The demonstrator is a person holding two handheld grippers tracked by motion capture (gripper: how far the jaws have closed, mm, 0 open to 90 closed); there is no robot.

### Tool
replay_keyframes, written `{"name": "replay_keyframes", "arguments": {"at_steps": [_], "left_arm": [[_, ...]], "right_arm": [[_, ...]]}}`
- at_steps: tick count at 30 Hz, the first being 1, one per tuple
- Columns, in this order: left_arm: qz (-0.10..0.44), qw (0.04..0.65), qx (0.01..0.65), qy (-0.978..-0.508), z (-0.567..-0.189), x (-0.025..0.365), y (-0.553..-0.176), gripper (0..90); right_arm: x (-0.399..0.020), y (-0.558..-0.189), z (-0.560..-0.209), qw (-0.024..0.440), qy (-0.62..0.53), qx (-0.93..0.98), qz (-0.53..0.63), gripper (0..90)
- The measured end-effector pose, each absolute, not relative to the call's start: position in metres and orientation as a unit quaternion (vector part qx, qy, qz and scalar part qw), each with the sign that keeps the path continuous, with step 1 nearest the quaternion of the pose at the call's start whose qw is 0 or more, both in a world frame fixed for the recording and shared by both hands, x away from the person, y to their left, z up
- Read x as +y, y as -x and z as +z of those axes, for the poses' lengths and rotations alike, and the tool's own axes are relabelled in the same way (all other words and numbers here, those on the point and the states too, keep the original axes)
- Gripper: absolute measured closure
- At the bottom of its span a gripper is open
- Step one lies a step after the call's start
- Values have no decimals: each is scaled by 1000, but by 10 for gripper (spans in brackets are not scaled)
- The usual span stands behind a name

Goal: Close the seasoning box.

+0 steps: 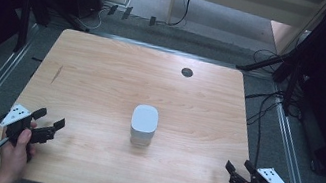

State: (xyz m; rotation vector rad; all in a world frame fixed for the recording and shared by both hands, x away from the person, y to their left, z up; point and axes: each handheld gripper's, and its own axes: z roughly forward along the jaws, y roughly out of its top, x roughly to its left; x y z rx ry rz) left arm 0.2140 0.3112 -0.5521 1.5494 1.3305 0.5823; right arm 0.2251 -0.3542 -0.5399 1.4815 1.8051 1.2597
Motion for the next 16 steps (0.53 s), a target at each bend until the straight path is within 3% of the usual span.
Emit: {"name": "replay_keyframes", "arguments": {"at_steps": [16], "left_arm": [[229, 485, 546, -644, -552, 312, -216, 167]], "right_arm": [[-363, -218, -547, 220, -548, 642, 488, 252]]}}
